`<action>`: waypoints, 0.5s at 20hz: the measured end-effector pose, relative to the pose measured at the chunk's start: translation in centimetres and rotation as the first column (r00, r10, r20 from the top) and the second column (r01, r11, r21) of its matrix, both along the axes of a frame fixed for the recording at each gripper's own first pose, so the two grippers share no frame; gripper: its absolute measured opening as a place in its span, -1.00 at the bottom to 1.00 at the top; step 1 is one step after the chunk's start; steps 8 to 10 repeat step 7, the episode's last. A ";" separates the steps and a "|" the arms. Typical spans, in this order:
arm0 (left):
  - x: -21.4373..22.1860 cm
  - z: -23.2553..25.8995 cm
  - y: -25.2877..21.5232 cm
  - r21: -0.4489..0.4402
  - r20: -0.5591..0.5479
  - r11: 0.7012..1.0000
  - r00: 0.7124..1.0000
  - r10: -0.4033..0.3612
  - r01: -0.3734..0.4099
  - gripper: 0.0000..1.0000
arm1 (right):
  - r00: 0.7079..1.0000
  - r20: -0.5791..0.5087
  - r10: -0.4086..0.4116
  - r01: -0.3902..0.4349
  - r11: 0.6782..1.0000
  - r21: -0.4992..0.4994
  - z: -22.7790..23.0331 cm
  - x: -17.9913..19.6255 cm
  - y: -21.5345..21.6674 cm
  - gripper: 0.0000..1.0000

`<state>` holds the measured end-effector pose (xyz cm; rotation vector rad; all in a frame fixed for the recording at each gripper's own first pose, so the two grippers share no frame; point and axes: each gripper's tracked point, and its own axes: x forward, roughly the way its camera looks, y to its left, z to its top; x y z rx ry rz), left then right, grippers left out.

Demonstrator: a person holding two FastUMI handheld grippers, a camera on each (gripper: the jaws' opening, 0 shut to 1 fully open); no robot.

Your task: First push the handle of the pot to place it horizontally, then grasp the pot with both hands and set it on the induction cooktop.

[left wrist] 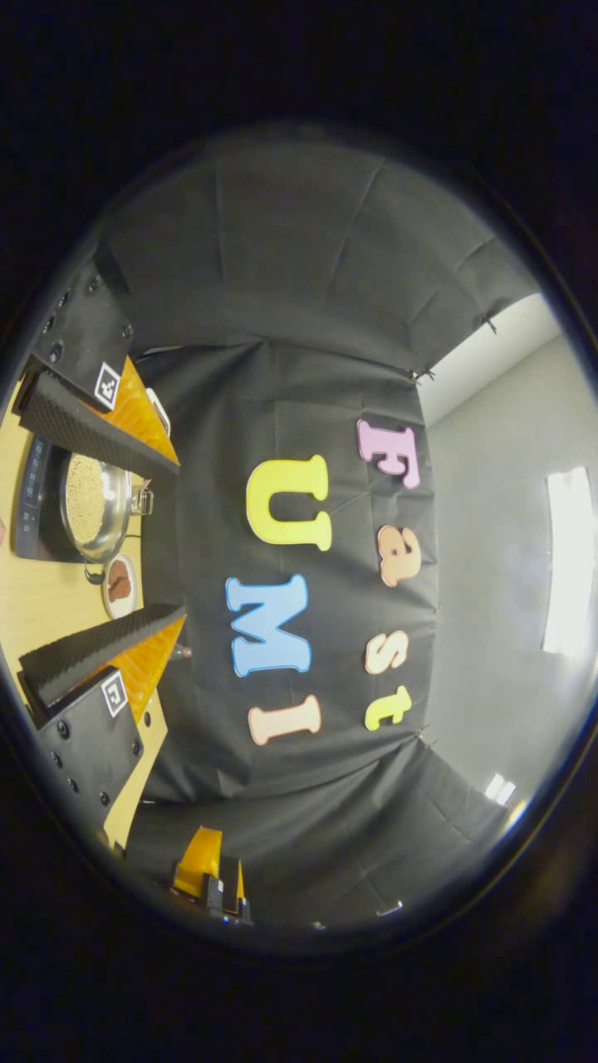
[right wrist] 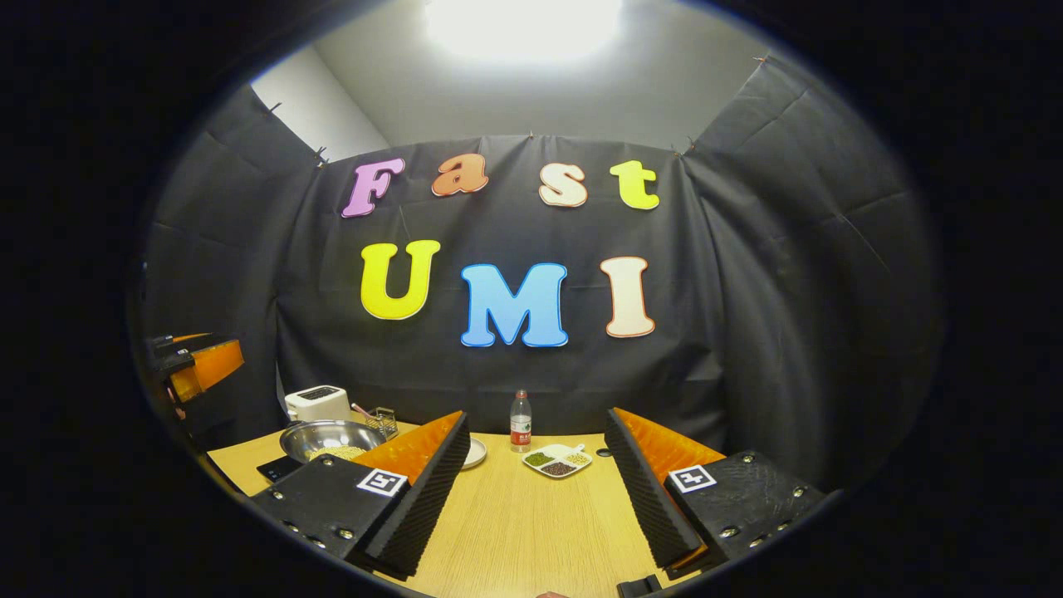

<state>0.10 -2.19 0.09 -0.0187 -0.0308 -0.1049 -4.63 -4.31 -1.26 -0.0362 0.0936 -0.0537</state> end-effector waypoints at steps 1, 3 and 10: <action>0.0 0.2 0.2 0.000 0.003 1.000 1.000 0.004 -0.004 0.96 | 1.000 0.001 0.002 -0.002 1.000 0.001 0.2 0.0 0.0 0.97; 0.0 0.5 0.3 0.003 0.011 1.000 1.000 0.007 -0.007 0.95 | 1.000 0.004 0.003 -0.003 1.000 0.001 0.4 0.2 0.1 0.97; -0.1 0.8 0.3 0.006 0.020 1.000 1.000 0.004 -0.005 0.95 | 1.000 0.015 0.004 -0.004 1.000 -0.004 0.8 0.3 0.1 0.98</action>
